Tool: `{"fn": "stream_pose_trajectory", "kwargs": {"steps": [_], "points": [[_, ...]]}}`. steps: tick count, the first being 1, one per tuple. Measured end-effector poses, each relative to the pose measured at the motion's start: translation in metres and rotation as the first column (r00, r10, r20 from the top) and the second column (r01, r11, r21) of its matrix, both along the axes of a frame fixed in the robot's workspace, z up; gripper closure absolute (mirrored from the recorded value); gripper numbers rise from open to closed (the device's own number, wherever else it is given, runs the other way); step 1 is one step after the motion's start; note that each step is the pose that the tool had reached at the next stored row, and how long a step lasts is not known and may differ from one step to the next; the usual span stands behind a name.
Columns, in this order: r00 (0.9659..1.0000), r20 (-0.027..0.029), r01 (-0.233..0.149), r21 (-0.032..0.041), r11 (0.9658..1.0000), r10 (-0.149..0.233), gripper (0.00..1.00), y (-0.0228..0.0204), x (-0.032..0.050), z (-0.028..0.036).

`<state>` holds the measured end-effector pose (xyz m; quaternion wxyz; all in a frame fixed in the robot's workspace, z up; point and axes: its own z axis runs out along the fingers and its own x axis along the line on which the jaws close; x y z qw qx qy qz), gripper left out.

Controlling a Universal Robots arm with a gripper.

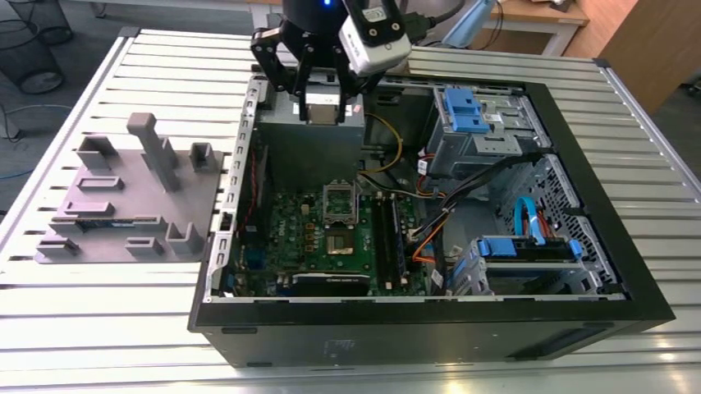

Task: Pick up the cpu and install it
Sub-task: 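Pick up the cpu and move it towards the insertion slot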

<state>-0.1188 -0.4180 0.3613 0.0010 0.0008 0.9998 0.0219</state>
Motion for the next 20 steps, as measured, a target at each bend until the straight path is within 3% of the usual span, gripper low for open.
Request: {"fn": "stream_pose_trajectory", "kwargs": {"steps": [10, 20], "points": [[1.0, 0.0, 0.0, 0.0, 1.0, 0.0, 0.53, -0.0118, 0.0, -0.0014], [1.0, -0.0001, 0.0, -0.0001, 1.0, 0.0, 0.53, -0.0141, 0.0, -0.0021]]}}
